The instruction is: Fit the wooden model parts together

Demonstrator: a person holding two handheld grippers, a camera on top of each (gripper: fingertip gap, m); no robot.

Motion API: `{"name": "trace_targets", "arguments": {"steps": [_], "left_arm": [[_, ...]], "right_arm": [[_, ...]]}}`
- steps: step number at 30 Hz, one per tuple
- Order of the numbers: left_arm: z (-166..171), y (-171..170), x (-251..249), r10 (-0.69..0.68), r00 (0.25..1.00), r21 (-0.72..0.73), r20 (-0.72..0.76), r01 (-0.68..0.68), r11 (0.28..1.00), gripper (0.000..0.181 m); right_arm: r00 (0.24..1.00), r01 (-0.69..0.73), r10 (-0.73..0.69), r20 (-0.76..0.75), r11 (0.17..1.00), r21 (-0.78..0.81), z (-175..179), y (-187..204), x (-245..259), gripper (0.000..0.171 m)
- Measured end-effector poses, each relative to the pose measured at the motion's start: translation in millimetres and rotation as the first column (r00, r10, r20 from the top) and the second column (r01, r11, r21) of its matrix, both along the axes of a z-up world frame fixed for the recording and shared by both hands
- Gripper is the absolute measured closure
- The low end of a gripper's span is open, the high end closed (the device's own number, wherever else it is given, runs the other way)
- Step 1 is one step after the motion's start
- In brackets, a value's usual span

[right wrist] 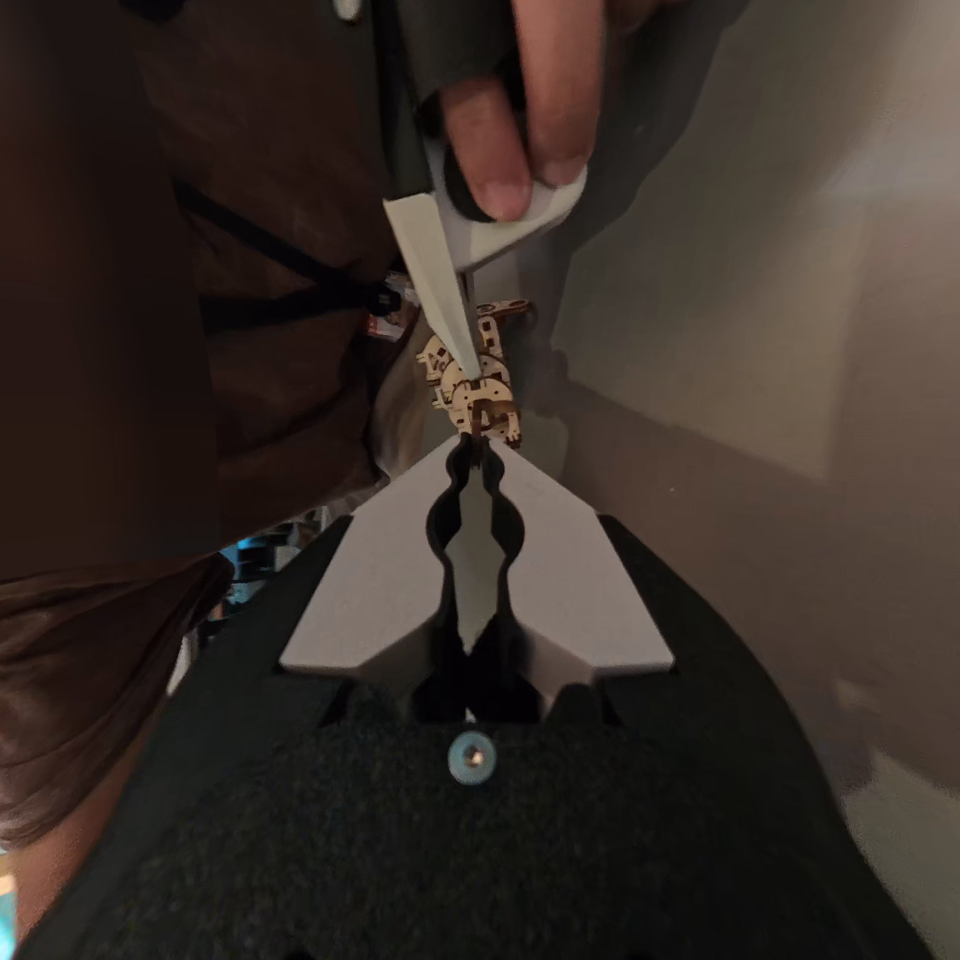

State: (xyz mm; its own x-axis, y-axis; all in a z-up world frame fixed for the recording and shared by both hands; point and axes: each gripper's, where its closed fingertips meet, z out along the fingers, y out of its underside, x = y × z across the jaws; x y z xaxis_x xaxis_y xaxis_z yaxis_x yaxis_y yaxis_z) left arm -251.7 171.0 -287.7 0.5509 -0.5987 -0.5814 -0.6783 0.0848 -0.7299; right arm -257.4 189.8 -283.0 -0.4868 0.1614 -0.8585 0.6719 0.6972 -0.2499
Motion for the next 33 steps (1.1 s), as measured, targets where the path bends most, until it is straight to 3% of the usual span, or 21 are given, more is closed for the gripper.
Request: {"name": "trace_targets", "arguments": {"steps": [5, 9, 14, 20, 24, 26, 28, 31, 33], "left_arm": [[-7, -1, -6, -0.021, 0.996, 0.05, -0.091, 0.026, 0.998, 0.176], [-8, 0, -22, -0.019, 0.997, 0.003, -0.07, 0.019, 1.0, 0.175], [-4, -3, -39, -0.009, 1.0, -0.061, -0.001, 0.009, 0.998, 0.173], [-28, -13, -69, 0.088, 0.995, -0.275, -0.046, -0.097, 0.957, 0.16], [15, -18, -74, 0.266, 0.942, -0.321, 0.206, -0.191, 0.928, 0.148], [30, -30, -60, 0.306, 0.88, -0.414, 0.362, -0.142, 0.899, 0.142], [32, -37, -52, 0.342, 0.838, -0.444, 0.425, -0.136, 0.886, 0.116], [15, -32, -55, 0.408, 0.863, -0.373, 0.299, -0.288, 0.882, 0.109], [2, -26, -49, 0.413, 0.883, -0.357, 0.224, -0.32, 0.878, 0.106]], "right_arm": [[0.998, 0.069, -0.069, -0.012, 0.997, -0.043, -9, -3, -7, 0.169], [0.974, 0.209, -0.211, -0.081, 0.977, -0.026, -10, -2, -16, 0.169], [0.891, 0.436, -0.439, -0.116, 0.899, -0.049, -3, -5, -21, 0.169], [0.749, 0.644, -0.655, -0.099, 0.755, -0.125, -12, -7, -16, 0.168], [0.643, 0.748, -0.765, -0.05, 0.64, -0.175, -10, -5, -16, 0.169], [0.612, 0.771, -0.79, -0.035, 0.606, -0.196, -12, -3, -15, 0.169], [0.591, 0.787, -0.806, -0.012, 0.58, -0.21, -15, -1, -14, 0.169], [0.577, 0.799, -0.817, 0.023, 0.558, -0.225, -15, 0, -14, 0.169], [0.559, 0.814, -0.828, 0.039, 0.539, -0.217, -15, 1, -16, 0.169]]}}
